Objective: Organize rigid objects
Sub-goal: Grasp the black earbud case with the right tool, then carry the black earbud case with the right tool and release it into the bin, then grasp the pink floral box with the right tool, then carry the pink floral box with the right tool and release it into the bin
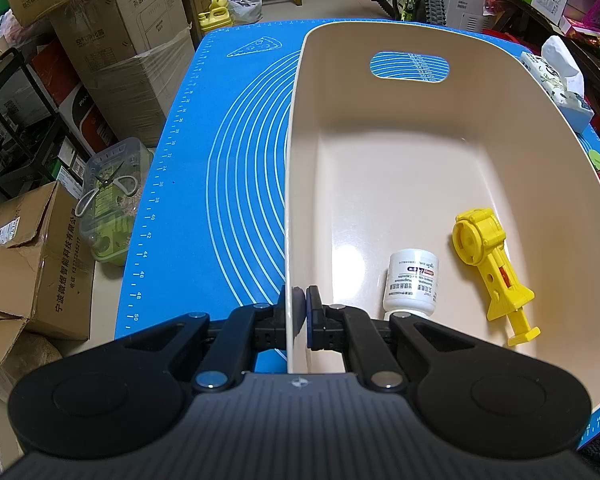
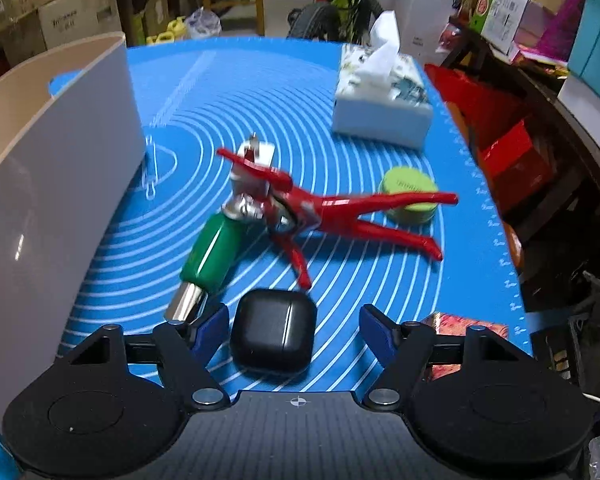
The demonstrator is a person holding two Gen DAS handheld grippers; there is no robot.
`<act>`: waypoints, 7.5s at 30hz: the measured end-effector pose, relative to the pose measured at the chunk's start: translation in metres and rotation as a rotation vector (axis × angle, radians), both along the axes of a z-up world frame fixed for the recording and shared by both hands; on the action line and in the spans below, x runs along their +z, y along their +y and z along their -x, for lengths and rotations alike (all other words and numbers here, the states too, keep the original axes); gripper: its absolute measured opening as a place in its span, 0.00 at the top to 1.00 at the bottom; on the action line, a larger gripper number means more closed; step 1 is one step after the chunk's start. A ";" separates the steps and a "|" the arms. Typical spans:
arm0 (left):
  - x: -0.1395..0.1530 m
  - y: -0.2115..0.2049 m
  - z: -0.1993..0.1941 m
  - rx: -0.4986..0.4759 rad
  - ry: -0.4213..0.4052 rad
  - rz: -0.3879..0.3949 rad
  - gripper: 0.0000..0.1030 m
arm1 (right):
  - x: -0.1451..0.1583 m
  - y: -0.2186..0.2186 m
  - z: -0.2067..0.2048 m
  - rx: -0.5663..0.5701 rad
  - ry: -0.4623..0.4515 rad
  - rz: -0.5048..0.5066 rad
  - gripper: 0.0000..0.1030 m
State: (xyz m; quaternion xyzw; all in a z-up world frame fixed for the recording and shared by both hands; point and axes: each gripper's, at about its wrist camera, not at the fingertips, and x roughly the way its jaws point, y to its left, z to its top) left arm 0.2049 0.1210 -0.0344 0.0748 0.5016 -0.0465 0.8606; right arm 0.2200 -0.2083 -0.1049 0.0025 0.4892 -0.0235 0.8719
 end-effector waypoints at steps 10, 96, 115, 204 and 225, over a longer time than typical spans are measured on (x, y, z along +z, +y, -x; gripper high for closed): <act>0.000 0.000 0.000 0.000 0.000 0.000 0.92 | -0.001 -0.003 0.000 -0.014 0.002 -0.044 0.52; 0.003 -0.002 -0.001 0.002 0.005 -0.003 0.92 | 0.121 0.074 0.021 0.076 -0.311 -0.103 0.26; 0.003 -0.002 -0.001 0.002 0.006 -0.003 0.92 | 0.045 -0.051 0.023 -0.218 -0.081 0.000 0.21; 0.003 -0.002 -0.001 0.003 0.006 -0.003 0.92 | 0.071 0.200 -0.005 0.355 -0.125 -0.077 0.40; 0.003 -0.002 -0.002 0.003 0.006 -0.004 0.92 | 0.120 0.070 0.003 0.051 -0.361 -0.110 0.29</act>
